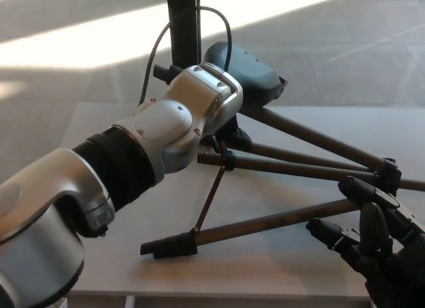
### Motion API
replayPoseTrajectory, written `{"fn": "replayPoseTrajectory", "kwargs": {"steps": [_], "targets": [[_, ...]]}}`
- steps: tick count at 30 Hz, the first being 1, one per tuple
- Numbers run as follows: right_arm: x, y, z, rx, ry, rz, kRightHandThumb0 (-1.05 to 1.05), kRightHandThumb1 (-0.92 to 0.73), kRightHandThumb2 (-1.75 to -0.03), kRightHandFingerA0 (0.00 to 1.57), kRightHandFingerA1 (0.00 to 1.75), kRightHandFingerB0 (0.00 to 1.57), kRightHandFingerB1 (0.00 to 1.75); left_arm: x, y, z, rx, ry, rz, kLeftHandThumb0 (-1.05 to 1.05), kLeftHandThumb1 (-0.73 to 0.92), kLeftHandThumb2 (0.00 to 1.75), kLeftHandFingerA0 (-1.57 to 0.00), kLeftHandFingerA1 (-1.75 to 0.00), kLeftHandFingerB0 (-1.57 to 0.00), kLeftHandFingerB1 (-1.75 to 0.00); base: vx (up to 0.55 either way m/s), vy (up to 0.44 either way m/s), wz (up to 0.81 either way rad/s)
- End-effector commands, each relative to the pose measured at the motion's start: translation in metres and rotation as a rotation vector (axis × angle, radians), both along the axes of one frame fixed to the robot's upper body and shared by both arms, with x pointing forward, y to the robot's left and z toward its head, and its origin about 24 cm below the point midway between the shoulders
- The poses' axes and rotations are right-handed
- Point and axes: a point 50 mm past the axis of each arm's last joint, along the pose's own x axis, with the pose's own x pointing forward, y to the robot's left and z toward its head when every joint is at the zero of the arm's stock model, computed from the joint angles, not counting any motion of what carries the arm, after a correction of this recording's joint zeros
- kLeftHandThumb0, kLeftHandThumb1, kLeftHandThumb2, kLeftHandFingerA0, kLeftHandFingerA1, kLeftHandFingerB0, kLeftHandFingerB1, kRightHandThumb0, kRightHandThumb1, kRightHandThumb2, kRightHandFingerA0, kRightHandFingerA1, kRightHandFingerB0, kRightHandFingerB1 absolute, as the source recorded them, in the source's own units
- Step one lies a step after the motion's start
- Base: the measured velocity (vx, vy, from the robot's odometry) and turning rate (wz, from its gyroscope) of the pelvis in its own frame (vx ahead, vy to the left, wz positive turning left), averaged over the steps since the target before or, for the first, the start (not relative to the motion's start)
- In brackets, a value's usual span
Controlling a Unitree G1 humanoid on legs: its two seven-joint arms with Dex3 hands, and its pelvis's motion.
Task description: Use both hands of the robot to pick up the tripod lying in the middle of the desk and make it stand upright on the desk
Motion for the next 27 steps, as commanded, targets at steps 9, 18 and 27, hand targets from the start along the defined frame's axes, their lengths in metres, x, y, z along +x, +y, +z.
{"fn": "replayPoseTrajectory", "kwargs": {"steps": [9, 18, 27], "targets": [[0.003, 0.002, 0.007, 0.008, 0.009, -0.013, -0.75, -0.65, -0.6, 0.75, 0.7, 0.67, 0.53, -0.002, -0.01, -0.025, -0.232, -0.059, 0.002, -0.7, 0.58, 0.94, -0.6, -0.65, -0.3, -0.5, 0.0, 0.0, 0.0], [0.006, 0.004, 0.007, -0.012, 0.008, -0.013, -0.72, -0.66, -0.6, 0.74, 0.71, 0.67, 0.52, -0.004, -0.01, -0.043, -0.228, -0.173, -0.038, -0.28, 0.64, 0.58, -0.89, -1.44, -0.58, -0.51, 0.0, 0.0, 0.0], [0.009, 0.004, 0.015, -0.039, 0.007, -0.024, -0.68, -0.65, -0.6, 0.74, 0.71, 0.7, 0.53, -0.001, 0.027, -0.067, 0.11, -0.317, -0.059, -0.33, 0.49, 0.59, -0.98, -1.52, -0.87, -0.7, 0.0, 0.0, 0.0]]}}
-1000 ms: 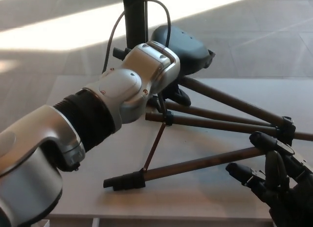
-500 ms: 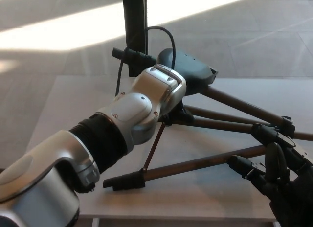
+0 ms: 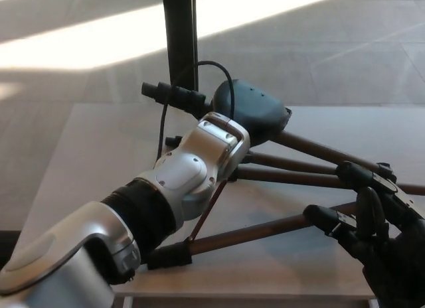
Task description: Use both hands of the robot to pick up the tripod lying in the middle of the desk and make it stand upright on the desk
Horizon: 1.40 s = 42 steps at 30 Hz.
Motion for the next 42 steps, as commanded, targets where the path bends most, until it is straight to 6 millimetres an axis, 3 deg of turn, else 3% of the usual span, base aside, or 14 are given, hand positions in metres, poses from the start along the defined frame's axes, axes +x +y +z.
{"fn": "replayPoseTrajectory", "kwargs": {"steps": [1, 10, 12, 14, 17, 22, 23, 26, 32, 33, 34, 40, 41, 42], "targets": [[0.002, -0.002, 0.005, -0.032, 0.018, -0.036, -0.67, -0.64, -0.59, 0.73, 0.7, 0.71, 0.52, 0.002, 0.035, -0.023, 0.297, -0.227, -0.016, -0.32, 0.5, 0.59, -0.97, -1.53, -0.86, -0.71, 0.0, 0.0, 0.0], [0.005, -0.002, 0.008, -0.051, 0.021, -0.045, -0.6, -0.67, -0.6, 0.74, 0.72, 0.72, 0.51, 0.002, 0.047, -0.033, 0.355, -0.225, 0.02, -0.29, 0.6, 0.61, -0.99, -1.32, -0.85, -0.78, 0.0, 0.0, 0.0], [0.006, -0.002, 0.008, -0.056, 0.023, -0.048, -0.59, -0.68, -0.6, 0.75, 0.72, 0.7, 0.52, 0.004, 0.045, -0.031, 0.34, -0.227, 0.045, -0.35, 0.68, 0.69, -0.96, -1.52, -0.8, -1.26, 0.0, 0.0, 0.0], [0.007, -0.003, 0.007, -0.058, 0.029, -0.048, -0.59, -0.68, -0.6, 0.76, 0.73, 0.69, 0.52, 0.006, 0.041, -0.026, 0.252, -0.214, 0.104, -0.41, 0.79, 0.74, -0.9, -1.66, -0.75, -1.41, 0.0, 0.0, 0.0], [0.009, 0.0, -0.002, -0.051, 0.078, -0.017, -0.58, -0.66, -0.6, 0.75, 0.77, 0.7, 0.53, 0.01, 0.031, -0.014, 0.037, -0.094, 0.265, -0.43, 0.9, 0.72, -0.84, -1.55, -0.75, -1.01, 0.0, 0.0, 0.0], [0.01, 0.007, -0.017, -0.042, 0.146, 0.017, -0.55, -0.64, -0.59, 0.78, 0.8, 0.68, 0.57, 0.013, 0.025, -0.004, -0.132, 0.0, 0.31, -0.34, 0.85, 0.73, -0.86, -1.6, -0.76, -1.12, 0.0, 0.0, 0.0], [0.009, 0.013, -0.025, -0.051, 0.204, 0.051, -0.53, -0.64, -0.59, 0.72, 0.83, 0.64, 0.58, 0.014, 0.024, -0.002, -0.206, 0.014, 0.294, -0.28, 0.78, 0.78, -0.87, -1.5, -0.81, -0.92, 0.0, 0.0, 0.0], [0.009, 0.018, -0.035, -0.076, 0.279, 0.078, -0.52, -0.64, -0.59, 0.71, 0.81, 0.64, 0.57, 0.014, 0.022, 0.0, -0.27, 0.002, 0.259, -0.29, 0.77, 0.77, -0.88, -1.3, -0.79, -0.83, 0.0, 0.0, 0.0], [0.012, 0.036, -0.058, 0.023, 0.419, 0.104, -0.51, -0.59, -0.57, 0.4, 0.82, 0.45, 0.59, 0.013, 0.025, 0.007, -0.332, -0.06, 0.21, -0.27, 0.73, 0.84, -0.88, -1.59, -0.79, -1.09, 0.0, 0.0, 0.0], [0.014, 0.04, -0.062, 0.056, 0.435, 0.12, -0.52, -0.42, -0.89, 0.38, 0.75, 0.32, 0.62, 0.014, 0.027, 0.01, -0.33, -0.07, 0.208, -0.27, 0.73, 0.83, -0.87, -1.56, -0.79, -1.08, 0.0, 0.0, 0.0], [0.015, 0.04, -0.064, 0.075, 0.447, 0.117, -0.55, -0.42, -0.88, 0.35, 0.74, 0.34, 0.63, 0.014, 0.028, 0.011, -0.313, -0.079, 0.209, -0.25, 0.73, 0.84, -0.9, -1.6, -0.8, -1.13, 0.0, 0.0, 0.0], [0.019, 0.041, -0.07, 0.154, 0.497, 0.059, -0.51, -0.42, -0.9, 0.3, 0.72, 0.36, 0.65, 0.014, 0.034, 0.013, -0.269, -0.075, 0.19, -0.28, 0.73, 0.79, -0.91, -1.36, -0.81, -0.95, 0.0, 0.0, 0.0], [0.021, 0.04, -0.071, 0.176, 0.497, 0.037, -0.48, -0.41, -0.9, 0.27, 0.69, 0.33, 0.64, 0.014, 0.036, 0.014, -0.273, -0.095, 0.177, -0.28, 0.71, 0.77, -0.88, -1.61, -0.81, -1.15, 0.0, 0.0, 0.0], [0.022, 0.039, -0.072, 0.191, 0.501, 0.014, -0.48, -0.62, -0.59, 0.26, 0.8, 0.37, 0.63, 0.014, 0.037, 0.015, -0.274, -0.089, 0.177, -0.3, 0.73, 0.77, -0.88, -1.54, -0.81, -1.09, 0.0, 0.0, 0.0]]}}
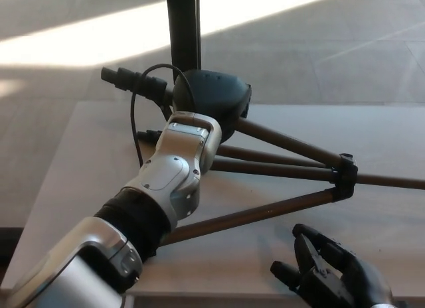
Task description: Use both hands of the robot to pick up the tripod lying in the middle of the desk and make it stand upright on the desk
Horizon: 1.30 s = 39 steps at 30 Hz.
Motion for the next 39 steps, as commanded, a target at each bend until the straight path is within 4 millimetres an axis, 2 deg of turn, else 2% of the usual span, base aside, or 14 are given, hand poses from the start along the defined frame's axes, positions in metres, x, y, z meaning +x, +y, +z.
{"fn": "replayPoseTrajectory", "kwargs": {"steps": [1, 6, 7, 9, 12, 13, 15, 16, 21, 23, 25, 30, 38, 39], "targets": [[0.005, 0.013, -0.003, 0.154, 0.046, -0.111, -0.45, -0.62, -0.57, 0.26, 0.79, 0.44, 0.68, 0.0, 0.004, 0.01, 0.017, -0.052, -0.039, -0.31, 0.74, 0.75, -0.86, -1.58, -0.79, -1.08, 0.0, 0.0, 0.0], [0.015, 0.007, 0.002, 0.18, -0.003, -0.195, -0.47, -0.62, -0.58, 0.31, 0.93, 0.44, 0.68, 0.0, 0.004, 0.016, 0.011, -0.072, -0.06, -0.3, 0.74, 0.78, -0.84, -1.61, -0.79, -1.07, 0.0, 0.0, 0.0], [0.018, 0.005, 0.003, 0.196, -0.018, -0.214, -0.54, -0.43, -0.89, 0.34, 0.76, 0.37, 0.65, 0.0, 0.003, 0.017, 0.013, -0.074, -0.062, -0.3, 0.77, 0.76, -0.84, -1.64, -0.76, -1.17, 0.0, 0.0, 0.0], [0.024, 0.005, 0.006, 0.223, -0.029, -0.238, -0.5, -0.61, -0.56, 0.21, 0.81, 0.35, 0.58, -0.001, 0.004, 0.02, 0.017, -0.101, -0.066, -0.39, 0.81, 0.71, -0.82, -1.65, -0.77, -1.25, 0.0, 0.0, 0.0], [0.032, 0.006, 0.012, 0.26, -0.033, -0.267, -0.51, -0.62, -0.57, 0.1, 0.8, 0.27, 0.58, 0.0, 0.003, 0.022, 0.019, -0.104, -0.064, -0.37, 0.8, 0.65, -0.81, -1.67, -0.7, -1.22, 0.0, 0.0, 0.0], [0.034, 0.007, 0.013, 0.272, -0.031, -0.274, -0.54, -0.48, -0.82, 0.11, 0.68, 0.26, 0.63, 0.0, 0.003, 0.023, 0.02, -0.102, -0.06, -0.36, 0.81, 0.65, -0.83, -1.68, -0.71, -1.24, 0.0, 0.0, 0.0], [0.036, 0.009, 0.014, 0.285, -0.027, -0.283, -0.54, -0.48, -0.82, 0.11, 0.68, 0.26, 0.63, 0.0, 0.003, 0.023, 0.021, -0.098, -0.054, -0.36, 0.81, 0.65, -0.83, -1.68, -0.71, -1.24, 0.0, 0.0, 0.0], [0.038, 0.014, 0.016, 0.343, -0.022, -0.269, -0.48, -0.62, -0.58, 0.0, 0.65, 0.2, 0.61, -0.001, 0.002, 0.022, 0.007, -0.094, -0.057, -0.32, 0.78, 0.7, -0.85, -1.66, -0.75, -1.17, 0.0, 0.0, 0.0], [0.037, 0.032, 0.011, 0.369, 0.045, -0.17, -0.52, -0.63, -0.6, 0.0, 0.32, 0.04, 0.52, -0.003, 0.001, 0.02, -0.014, -0.103, -0.075, -0.34, 0.8, 0.68, -0.83, -1.66, -0.75, -1.19, 0.0, 0.0, 0.0], [0.038, 0.036, 0.009, 0.4, 0.061, -0.182, -0.5, -0.63, -0.6, 0.0, 0.3, 0.0, 0.5, -0.003, -0.005, 0.023, -0.053, -0.115, -0.109, -0.34, 0.81, 0.68, -0.79, -1.49, -0.69, -0.82, 0.0, 0.0, 0.0], [0.037, 0.041, 0.007, 0.424, 0.1, -0.179, -0.56, -0.58, -0.72, 0.0, 0.3, 0.02, 0.47, -0.003, -0.007, 0.029, -0.093, -0.117, -0.113, -0.38, 0.8, 0.64, -0.84, -1.48, -0.71, -1.06, 0.0, 0.0, 0.0], [0.033, 0.051, -0.002, 0.462, 0.148, -0.124, -0.53, -0.67, -0.63, 0.0, 0.02, 0.0, 0.28, -0.002, -0.016, 0.049, -0.093, -0.131, -0.124, -0.32, 0.73, 0.68, -0.89, -1.15, -0.78, -0.87, 0.0, 0.0, 0.0], [0.015, 0.072, -0.019, 0.558, 0.243, -0.1, -0.58, -0.65, -0.62, 0.0, 0.42, 0.0, 0.42, -0.002, -0.033, 0.079, -0.157, -0.176, -0.128, -0.21, 0.62, 0.78, -0.89, -1.68, -0.76, -1.09, 0.0, 0.0, 0.0], [0.015, 0.072, -0.02, 0.558, 0.245, -0.098, -0.64, -0.56, -0.78, 0.0, 0.45, 0.01, 0.38, -0.003, -0.036, 0.08, -0.162, -0.183, -0.135, -0.18, 0.6, 0.77, -0.92, -1.74, -0.75, -1.04, 0.0, 0.0, 0.0]]}}
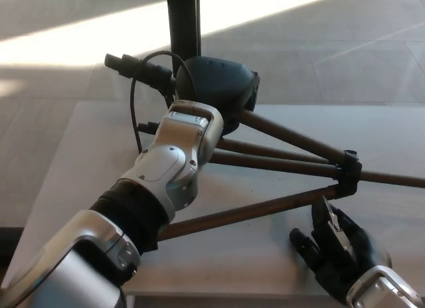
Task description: Use both hands of the robot to pick up the tripod lying in the middle of the desk and make it stand upright on the desk
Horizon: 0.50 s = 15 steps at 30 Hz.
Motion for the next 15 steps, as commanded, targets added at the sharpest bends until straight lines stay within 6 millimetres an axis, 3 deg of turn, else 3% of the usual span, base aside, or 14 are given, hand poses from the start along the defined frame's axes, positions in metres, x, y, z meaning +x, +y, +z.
{"fn": "replayPoseTrajectory", "kwargs": {"steps": [1, 2, 3, 4, 5, 6, 7, 8, 10, 11, 12, 13, 14, 15], "targets": [[-0.022, 0.074, -0.024, 0.358, 0.202, 0.046, -0.64, -0.57, -0.64, 0.0, 0.41, 0.02, 0.34, -0.002, -0.028, 0.063, -0.116, -0.155, -0.068, -0.23, 0.61, 0.79, -0.85, -1.61, -0.76, -0.91, 0.0, 0.0, 0.0], [-0.02, 0.074, -0.025, 0.338, 0.194, 0.071, -0.68, -0.58, -0.66, 0.0, 0.38, 0.02, 0.28, -0.003, -0.029, 0.064, -0.125, -0.152, -0.071, -0.29, 0.59, 0.73, -0.88, -1.71, -0.78, -0.95, 0.0, 0.0, 0.0], [-0.018, 0.074, -0.025, 0.317, 0.192, 0.094, -0.69, -0.61, -0.63, 0.0, 0.45, 0.0, 0.33, -0.003, -0.03, 0.064, -0.133, -0.153, -0.075, -0.2, 0.58, 0.81, -0.91, -1.66, -0.79, -1.1, 0.0, 0.0, 0.0], [-0.016, 0.074, -0.025, 0.314, 0.185, 0.103, -0.75, -0.45, -0.9, 0.0, 0.48, 0.0, 0.33, -0.004, -0.031, 0.064, -0.135, -0.156, -0.073, -0.24, 0.56, 0.71, -0.86, -1.71, -0.8, -1.13, 0.0, 0.0, 0.0], [-0.012, 0.073, -0.024, 0.317, 0.172, 0.106, -0.75, -0.45, -0.9, 0.0, 0.48, 0.0, 0.33, -0.005, -0.034, 0.065, -0.137, -0.159, -0.075, -0.24, 0.56, 0.71, -0.86, -1.71, -0.8, -1.13, 0.0, 0.0, 0.0], [-0.011, 0.072, -0.024, 0.313, 0.166, 0.109, -0.71, -0.6, -0.63, 0.0, 0.29, 0.0, 0.28, -0.005, -0.035, 0.065, -0.141, -0.161, -0.079, -0.24, 0.55, 0.69, -0.87, -1.7, -0.82, -1.08, 0.0, 0.0, 0.0], [-0.009, 0.072, -0.025, 0.313, 0.161, 0.111, -0.79, -0.46, -0.9, 0.0, 0.45, 0.0, 0.27, -0.005, -0.036, 0.065, -0.146, -0.164, -0.081, -0.22, 0.54, 0.73, -0.88, -1.68, -0.82, -1.11, 0.0, 0.0, 0.0], [-0.006, 0.071, -0.025, 0.313, 0.155, 0.11, -0.73, -0.59, -0.63, 0.0, 0.27, 0.0, 0.24, -0.005, -0.036, 0.066, -0.154, -0.166, -0.085, -0.22, 0.56, 0.74, -0.88, -1.65, -0.82, -1.13, 0.0, 0.0, 0.0], [0.001, 0.068, -0.026, 0.308, 0.15, 0.101, -0.75, -0.58, -0.63, 0.0, 0.25, 0.0, 0.21, -0.006, -0.035, 0.068, -0.16, -0.164, -0.085, -0.24, 0.61, 0.83, -0.88, -1.6, -0.79, -1.08, 0.0, 0.0, 0.0], [0.006, 0.065, -0.026, 0.296, 0.136, 0.085, -0.82, -0.47, -0.91, 0.0, 0.43, 0.0, 0.23, -0.006, -0.035, 0.068, -0.16, -0.159, -0.084, -0.24, 0.61, 0.85, -0.87, -1.57, -0.78, -0.99, 0.0, 0.0, 0.0], [0.01, 0.062, -0.025, 0.282, 0.119, 0.069, -0.82, -0.47, -0.91, 0.0, 0.43, 0.0, 0.23, -0.006, -0.035, 0.068, -0.161, -0.152, -0.083, -0.24, 0.61, 0.85, -0.87, -1.57, -0.78, -0.99, 0.0, 0.0, 0.0], [0.018, 0.058, -0.022, 0.28, 0.095, 0.038, -0.82, -0.57, -0.62, 0.0, 0.23, 0.0, 0.31, -0.006, -0.034, 0.065, -0.163, -0.135, -0.073, -0.24, 0.64, 0.71, -0.87, -1.61, -0.79, -0.97, 0.0, 0.0, 0.0], [0.025, 0.055, -0.018, 0.285, 0.074, 0.016, -0.84, -0.47, -0.89, 0.0, 0.39, 0.02, 0.33, -0.006, -0.031, 0.061, -0.164, -0.115, -0.067, -0.21, 0.62, 0.71, -0.89, -1.64, -0.78, -1.1, 0.0, 0.0, 0.0], [0.03, 0.052, -0.015, 0.294, 0.056, 0.002, -0.88, -0.5, -0.89, 0.0, 0.35, 0.06, 0.32, -0.005, -0.029, 0.058, -0.149, -0.114, -0.065, -0.27, 0.66, 0.73, -0.86, -1.56, -0.82, -1.03, 0.0, 0.0, 0.0]]}}
